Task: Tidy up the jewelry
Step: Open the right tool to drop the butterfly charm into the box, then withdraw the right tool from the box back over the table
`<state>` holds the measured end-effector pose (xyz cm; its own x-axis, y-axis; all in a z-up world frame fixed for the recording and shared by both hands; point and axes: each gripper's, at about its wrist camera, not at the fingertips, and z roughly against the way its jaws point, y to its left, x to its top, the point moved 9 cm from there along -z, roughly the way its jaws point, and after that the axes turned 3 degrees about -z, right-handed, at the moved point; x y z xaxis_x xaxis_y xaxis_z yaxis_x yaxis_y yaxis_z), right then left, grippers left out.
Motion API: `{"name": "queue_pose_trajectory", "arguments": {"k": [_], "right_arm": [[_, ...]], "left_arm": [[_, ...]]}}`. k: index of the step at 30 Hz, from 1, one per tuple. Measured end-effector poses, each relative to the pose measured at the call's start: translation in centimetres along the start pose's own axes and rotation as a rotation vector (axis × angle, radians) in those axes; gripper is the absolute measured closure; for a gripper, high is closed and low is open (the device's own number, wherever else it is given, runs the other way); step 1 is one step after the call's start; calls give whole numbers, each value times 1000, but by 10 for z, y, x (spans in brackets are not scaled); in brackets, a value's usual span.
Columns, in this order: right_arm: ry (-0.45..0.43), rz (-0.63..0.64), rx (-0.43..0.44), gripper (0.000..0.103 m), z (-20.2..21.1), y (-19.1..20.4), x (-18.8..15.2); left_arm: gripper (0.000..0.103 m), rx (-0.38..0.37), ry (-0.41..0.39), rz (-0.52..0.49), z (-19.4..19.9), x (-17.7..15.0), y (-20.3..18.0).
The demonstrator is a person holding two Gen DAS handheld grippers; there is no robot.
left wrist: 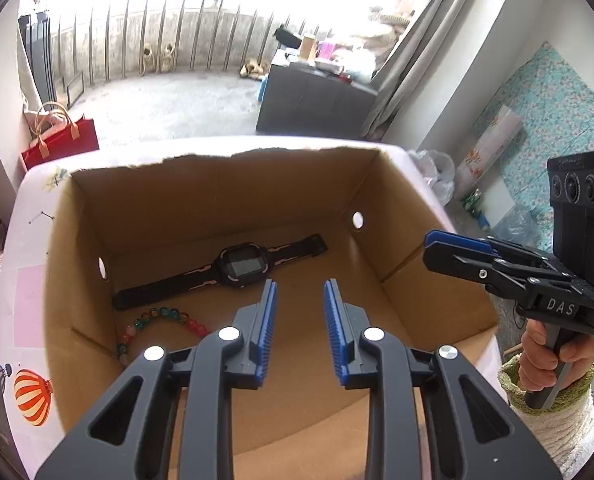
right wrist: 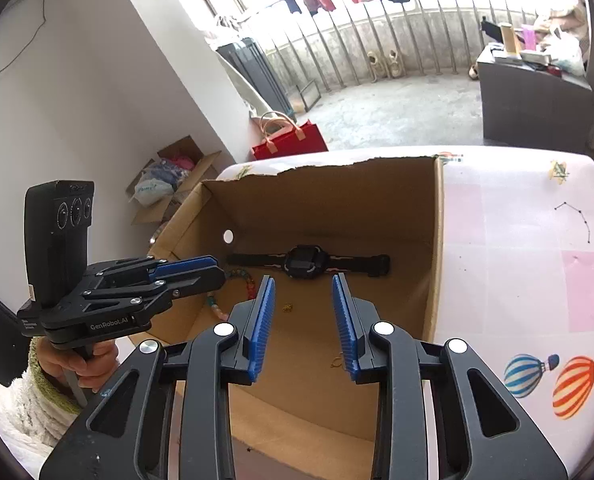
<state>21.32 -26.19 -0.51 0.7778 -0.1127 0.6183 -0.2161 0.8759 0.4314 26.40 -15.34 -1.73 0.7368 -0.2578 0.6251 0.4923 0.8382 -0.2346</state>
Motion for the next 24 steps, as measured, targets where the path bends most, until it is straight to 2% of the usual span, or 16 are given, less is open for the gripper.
{"name": "queue_pose_trajectory", "arguments": {"k": [1, 3, 8, 14, 18, 22, 24], "right_arm": [[-22, -2, -3, 70, 10, 1, -1], [-59, -8, -19, 61, 27, 2, -3], [-136, -82, -38, 51, 69, -1, -15], [-188, -174, -43, 47, 99, 3, -56], [-163, -231, -48, 46, 92, 8, -93], [-84, -272, -75, 46, 67, 11, -131], [-51, -279, -117, 46, 54, 10, -145]], "left_arm": [[71, -1, -22, -3, 9, 0, -2], [64, 2, -76, -8, 31, -3, -3], [48, 39, -166, 3, 86, -20, 7], [33, 106, -233, 72, 137, -67, 34], [26, 144, -185, 110, 136, -114, 49], [24, 198, -86, 133, 108, -158, 60], [24, 204, -59, 135, 95, -174, 59]]}}
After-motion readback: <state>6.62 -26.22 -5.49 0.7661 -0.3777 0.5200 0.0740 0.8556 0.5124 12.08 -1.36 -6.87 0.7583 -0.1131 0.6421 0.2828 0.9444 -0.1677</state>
